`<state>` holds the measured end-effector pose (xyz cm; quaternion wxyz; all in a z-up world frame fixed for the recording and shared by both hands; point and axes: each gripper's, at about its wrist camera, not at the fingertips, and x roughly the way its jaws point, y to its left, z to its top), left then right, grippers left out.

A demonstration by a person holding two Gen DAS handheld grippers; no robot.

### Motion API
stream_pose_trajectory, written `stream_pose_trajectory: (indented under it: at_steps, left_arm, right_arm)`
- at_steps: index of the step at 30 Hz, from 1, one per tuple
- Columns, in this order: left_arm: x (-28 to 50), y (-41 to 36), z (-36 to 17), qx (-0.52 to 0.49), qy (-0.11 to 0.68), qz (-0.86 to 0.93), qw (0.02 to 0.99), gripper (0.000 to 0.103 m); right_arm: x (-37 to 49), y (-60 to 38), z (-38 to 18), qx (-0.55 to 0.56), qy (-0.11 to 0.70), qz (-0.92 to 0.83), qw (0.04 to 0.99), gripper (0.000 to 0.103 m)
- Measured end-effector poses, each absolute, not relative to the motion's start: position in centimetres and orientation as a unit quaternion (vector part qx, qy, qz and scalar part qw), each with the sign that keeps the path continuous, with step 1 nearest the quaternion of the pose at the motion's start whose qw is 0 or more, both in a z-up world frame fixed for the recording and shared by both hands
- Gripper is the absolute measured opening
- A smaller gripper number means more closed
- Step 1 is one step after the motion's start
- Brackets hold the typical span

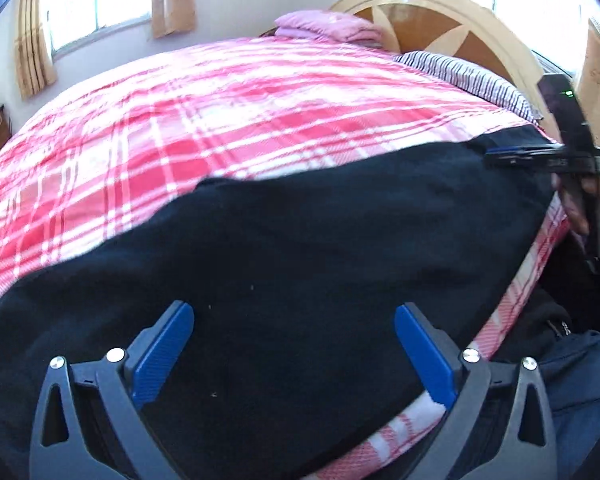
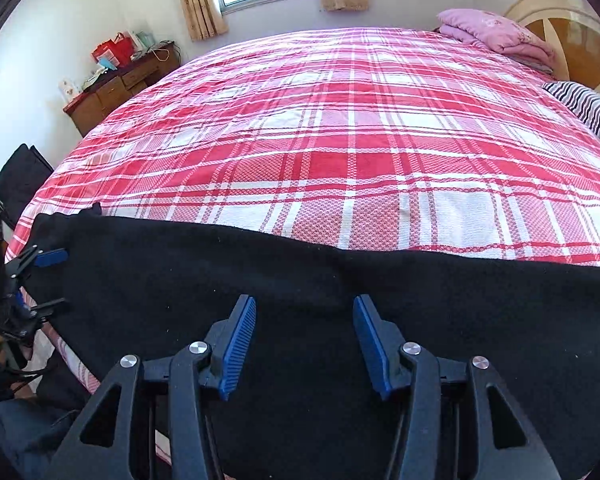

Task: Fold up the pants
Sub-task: 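Move the open right gripper along the black pants to the cuff end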

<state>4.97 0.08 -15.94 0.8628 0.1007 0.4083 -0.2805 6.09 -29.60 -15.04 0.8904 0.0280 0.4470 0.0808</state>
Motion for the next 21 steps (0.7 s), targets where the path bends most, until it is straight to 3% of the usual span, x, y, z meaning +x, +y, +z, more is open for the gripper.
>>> stream_pose_trajectory:
  at_steps: [14, 21]
  left_arm:
    - [5.3, -0.4, -14.7, 0.111, 0.391, -0.269, 0.873, 0.103]
    - [5.8, 0.9, -14.4, 0.107, 0.386, -0.233, 0.886, 0.103]
  right_arm:
    - [2.1, -34.8, -11.8, -0.084, 0.415, -0.078, 0.903, 0.053]
    - [-2.3, -45.0, -8.6, 0.014, 0.376, -0.162, 0.912, 0.053]
